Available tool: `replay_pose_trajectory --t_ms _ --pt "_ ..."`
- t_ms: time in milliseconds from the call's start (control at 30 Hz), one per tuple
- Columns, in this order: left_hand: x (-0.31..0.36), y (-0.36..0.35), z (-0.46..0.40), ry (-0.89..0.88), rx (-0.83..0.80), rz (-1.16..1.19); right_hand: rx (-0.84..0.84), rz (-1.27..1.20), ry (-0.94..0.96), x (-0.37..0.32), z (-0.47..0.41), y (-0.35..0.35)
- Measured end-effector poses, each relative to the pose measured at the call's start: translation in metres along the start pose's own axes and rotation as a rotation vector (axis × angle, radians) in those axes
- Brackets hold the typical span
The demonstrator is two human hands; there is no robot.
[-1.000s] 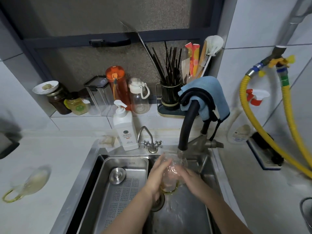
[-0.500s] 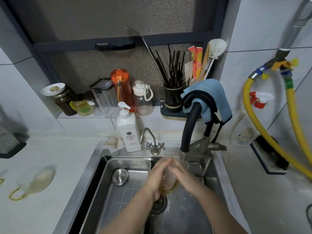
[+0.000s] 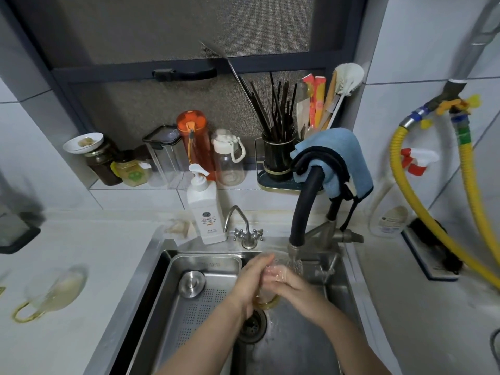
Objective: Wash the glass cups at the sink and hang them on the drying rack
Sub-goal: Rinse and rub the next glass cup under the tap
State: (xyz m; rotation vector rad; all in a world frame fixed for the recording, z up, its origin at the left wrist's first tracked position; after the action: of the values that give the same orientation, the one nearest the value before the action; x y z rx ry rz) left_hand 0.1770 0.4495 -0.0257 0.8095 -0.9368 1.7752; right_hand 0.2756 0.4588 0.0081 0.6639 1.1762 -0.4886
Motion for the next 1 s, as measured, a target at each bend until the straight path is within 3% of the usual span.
replay_pose_trajectory --t_ms 167,300,500,633,733,867,1000 --pt "0.001 0.013 -0.004 0.003 0.085 0.004 0.109 0.058 0.034 0.020 0.018 0.014" --pt "-0.004 0.009 0.008 0.109 0.029 -0.060 0.234 0.031 0.016 0.029 0.019 0.017" --pt "-0.014 0.013 0.014 0.023 -0.024 0.005 0.398 -0.469 -0.096 0.035 0.010 0.020" --pt "-0.007 0.017 0.024 -0.096 -0.066 0.004 0.377 -0.731 -0.211 0.045 0.006 0.007" --pt "-0.004 0.027 0.030 -0.138 -0.012 -0.108 0.375 -0.844 -0.255 0.050 0.007 -0.002" --pt "-0.001 0.023 0.033 -0.130 0.067 -0.155 0.449 -0.675 -0.246 0.049 0.014 0.003" --pt "-0.003 -0.005 0.017 -0.077 0.042 -0.159 0.505 -0.476 -0.139 0.028 0.032 0.023"
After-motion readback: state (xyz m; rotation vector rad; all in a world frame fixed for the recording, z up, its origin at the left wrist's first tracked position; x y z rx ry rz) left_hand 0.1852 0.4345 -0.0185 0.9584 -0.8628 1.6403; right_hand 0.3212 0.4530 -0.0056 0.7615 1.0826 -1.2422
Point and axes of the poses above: each hand's wrist, its own z-axis away from the middle knuckle, its own y-axis out of the back of the hand, x = y × z, the point moved 7 cm from there along -z, towards the middle knuckle, and after that the axes turned 1 degree about z, right-handed, at the moved point
